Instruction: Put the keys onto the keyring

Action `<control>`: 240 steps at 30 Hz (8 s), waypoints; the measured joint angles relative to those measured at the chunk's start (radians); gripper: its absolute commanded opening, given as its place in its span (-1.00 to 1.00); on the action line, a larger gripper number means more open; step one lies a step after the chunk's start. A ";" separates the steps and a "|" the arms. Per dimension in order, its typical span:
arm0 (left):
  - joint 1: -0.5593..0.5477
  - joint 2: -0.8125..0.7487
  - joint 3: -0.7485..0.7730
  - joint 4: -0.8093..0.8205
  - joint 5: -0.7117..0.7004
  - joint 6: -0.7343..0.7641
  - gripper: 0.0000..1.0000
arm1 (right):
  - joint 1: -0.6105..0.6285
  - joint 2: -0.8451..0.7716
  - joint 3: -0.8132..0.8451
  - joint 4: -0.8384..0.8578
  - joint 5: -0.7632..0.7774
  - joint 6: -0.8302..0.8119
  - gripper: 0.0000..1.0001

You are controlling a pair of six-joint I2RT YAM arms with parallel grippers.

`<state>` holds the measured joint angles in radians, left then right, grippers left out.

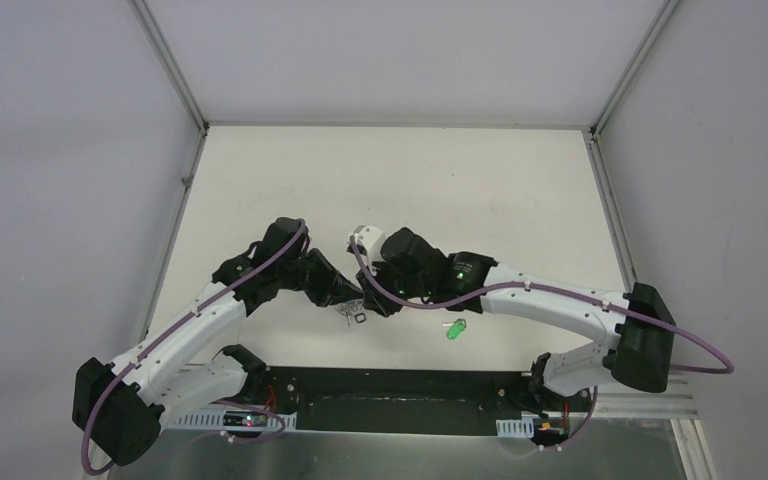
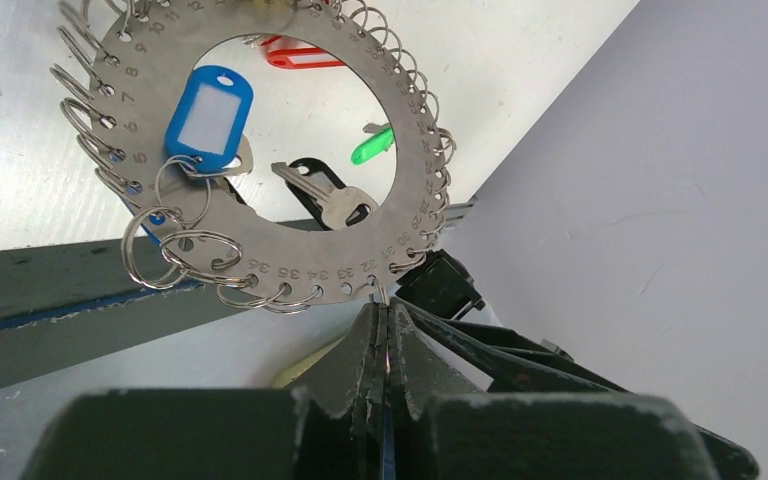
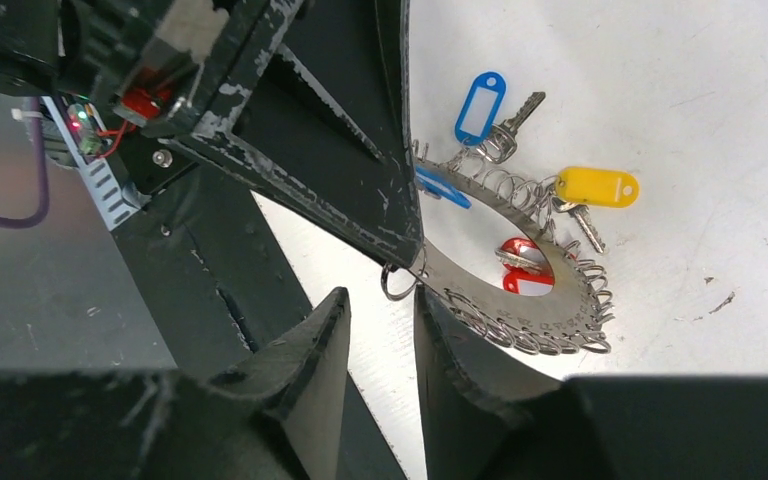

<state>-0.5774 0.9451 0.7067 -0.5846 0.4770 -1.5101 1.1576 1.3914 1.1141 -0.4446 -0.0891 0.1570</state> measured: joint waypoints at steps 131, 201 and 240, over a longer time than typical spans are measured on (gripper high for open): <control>-0.248 0.018 0.119 -0.129 -0.397 0.361 -0.30 | -0.296 0.076 -0.048 0.156 -0.294 0.623 -1.00; -0.249 0.054 0.121 -0.013 -0.516 0.396 -1.00 | -0.308 0.076 -0.066 0.182 -0.320 0.639 -1.00; -0.267 -0.019 0.159 -0.029 -0.468 0.469 -0.24 | -0.318 0.077 -0.078 0.187 -0.343 0.681 -1.00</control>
<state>-0.8448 0.9264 0.8658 -0.6140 0.0090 -1.0409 0.8394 1.4689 1.0359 -0.2577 -0.4324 0.8379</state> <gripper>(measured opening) 0.382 0.007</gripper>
